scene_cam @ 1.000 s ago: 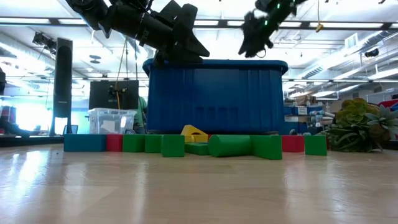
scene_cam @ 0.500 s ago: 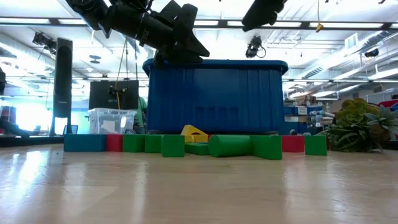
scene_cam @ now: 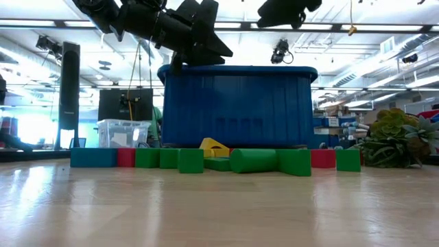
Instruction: Sort Items/Unsort Items
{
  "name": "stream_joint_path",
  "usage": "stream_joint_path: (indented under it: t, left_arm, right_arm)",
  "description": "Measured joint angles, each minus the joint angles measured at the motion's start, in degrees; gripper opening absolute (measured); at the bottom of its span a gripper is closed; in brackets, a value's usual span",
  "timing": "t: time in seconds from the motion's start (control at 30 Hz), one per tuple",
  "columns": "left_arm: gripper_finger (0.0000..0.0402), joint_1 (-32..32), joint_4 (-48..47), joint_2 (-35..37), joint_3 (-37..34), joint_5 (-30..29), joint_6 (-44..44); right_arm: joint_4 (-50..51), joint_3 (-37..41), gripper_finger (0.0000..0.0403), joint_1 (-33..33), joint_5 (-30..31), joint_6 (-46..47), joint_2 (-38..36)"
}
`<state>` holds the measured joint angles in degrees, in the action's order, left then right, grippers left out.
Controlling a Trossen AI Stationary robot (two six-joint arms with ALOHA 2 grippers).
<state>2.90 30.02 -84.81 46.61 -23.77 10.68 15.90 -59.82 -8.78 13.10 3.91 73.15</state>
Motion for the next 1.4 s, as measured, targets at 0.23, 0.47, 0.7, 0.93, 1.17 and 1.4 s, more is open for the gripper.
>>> stream_joint_path:
  t: [0.23,0.47,0.7,0.93,1.17,1.4]
  left_arm:
    - [0.0168,0.0,-0.6,0.0,0.0,0.0,0.0]
    - [0.0168,-3.1,-26.4,0.3,7.1,1.4,3.1]
    - [0.0168,-6.4,-50.3,0.3,12.4,5.4,17.6]
    - [0.0177,-6.4,-46.2,-2.9,9.9,15.3,24.6]
    - [0.0227,-5.7,-46.9,-7.0,9.8,14.8,29.1]
    - [0.0242,-6.4,-59.2,-15.1,18.4,13.8,30.0]
  right_arm:
    - [0.5,0.3,0.0175,0.2,-1.3,5.4,6.3]
    - [3.3,0.3,0.0173,0.0,7.4,9.1,12.1]
    - [4.5,0.3,0.0173,-0.6,15.5,10.5,16.7]
    - [-6.8,6.0,0.0173,-1.6,13.0,13.0,16.7]
    - [-13.2,17.8,0.0173,-4.0,22.4,22.5,11.4]
    - [-32.9,28.7,0.0172,-4.7,28.8,27.6,11.4]
